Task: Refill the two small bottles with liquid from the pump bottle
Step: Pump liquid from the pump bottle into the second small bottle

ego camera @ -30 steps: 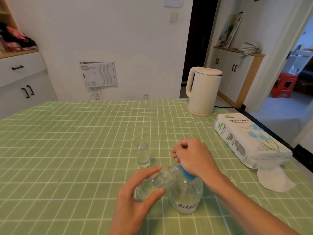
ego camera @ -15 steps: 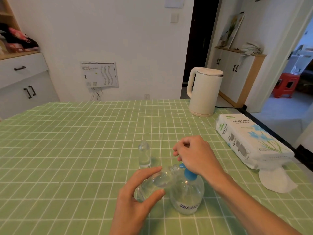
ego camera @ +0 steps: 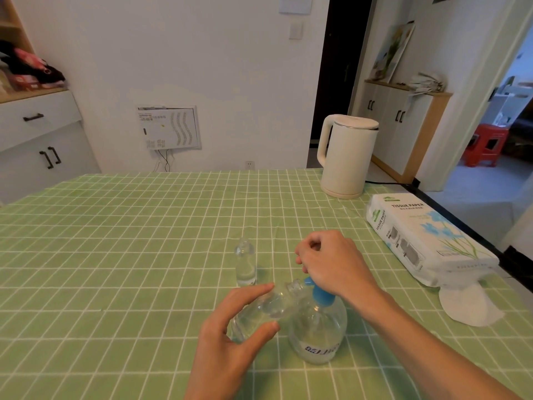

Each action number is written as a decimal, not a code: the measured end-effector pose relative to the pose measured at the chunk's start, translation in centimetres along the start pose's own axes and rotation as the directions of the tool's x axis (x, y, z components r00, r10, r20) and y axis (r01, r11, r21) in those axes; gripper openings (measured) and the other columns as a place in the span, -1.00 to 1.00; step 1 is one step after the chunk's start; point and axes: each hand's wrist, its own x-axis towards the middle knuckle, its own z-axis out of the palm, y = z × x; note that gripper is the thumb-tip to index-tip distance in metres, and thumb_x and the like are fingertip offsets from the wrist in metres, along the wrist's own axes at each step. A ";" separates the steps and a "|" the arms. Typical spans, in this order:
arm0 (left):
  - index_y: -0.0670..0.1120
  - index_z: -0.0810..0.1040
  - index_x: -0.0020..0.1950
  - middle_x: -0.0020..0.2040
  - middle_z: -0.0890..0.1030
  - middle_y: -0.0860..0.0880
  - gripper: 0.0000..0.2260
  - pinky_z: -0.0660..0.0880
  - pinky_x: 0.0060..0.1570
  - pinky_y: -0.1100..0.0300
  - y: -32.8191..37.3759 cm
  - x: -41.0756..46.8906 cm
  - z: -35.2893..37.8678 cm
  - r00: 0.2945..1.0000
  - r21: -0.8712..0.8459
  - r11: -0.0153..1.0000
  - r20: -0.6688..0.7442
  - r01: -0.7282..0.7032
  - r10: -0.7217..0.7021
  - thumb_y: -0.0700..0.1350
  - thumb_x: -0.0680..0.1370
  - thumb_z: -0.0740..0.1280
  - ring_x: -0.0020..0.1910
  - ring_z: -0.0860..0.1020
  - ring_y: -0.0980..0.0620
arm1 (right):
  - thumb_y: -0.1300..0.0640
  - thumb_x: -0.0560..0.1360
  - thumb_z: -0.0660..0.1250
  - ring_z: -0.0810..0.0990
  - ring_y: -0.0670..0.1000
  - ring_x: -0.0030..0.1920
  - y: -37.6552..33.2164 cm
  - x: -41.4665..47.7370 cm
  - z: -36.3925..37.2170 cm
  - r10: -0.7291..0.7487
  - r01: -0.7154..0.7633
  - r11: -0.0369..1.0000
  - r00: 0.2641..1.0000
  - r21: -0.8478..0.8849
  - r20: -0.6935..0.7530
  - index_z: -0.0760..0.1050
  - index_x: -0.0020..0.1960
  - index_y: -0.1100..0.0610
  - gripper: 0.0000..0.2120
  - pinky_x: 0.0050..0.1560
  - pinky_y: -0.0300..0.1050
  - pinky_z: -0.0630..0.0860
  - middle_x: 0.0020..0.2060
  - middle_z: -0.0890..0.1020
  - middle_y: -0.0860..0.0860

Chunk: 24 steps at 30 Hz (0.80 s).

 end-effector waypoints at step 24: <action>0.19 0.71 0.20 0.21 0.73 0.10 -0.52 0.47 0.24 0.41 0.1 0.0 0.0 1.000 -0.032 0.999 0.009 0.028 -0.027 -0.27 0.40 0.60 0.27 0.65 0.09 | 0.01 0.66 0.28 0.80 0.12 -0.08 0.0 0.2 0.0 -0.014 0.014 1.000 1.000 0.010 -0.019 0.68 -0.11 0.10 -0.71 0.03 0.22 0.74 -0.25 0.78 0.04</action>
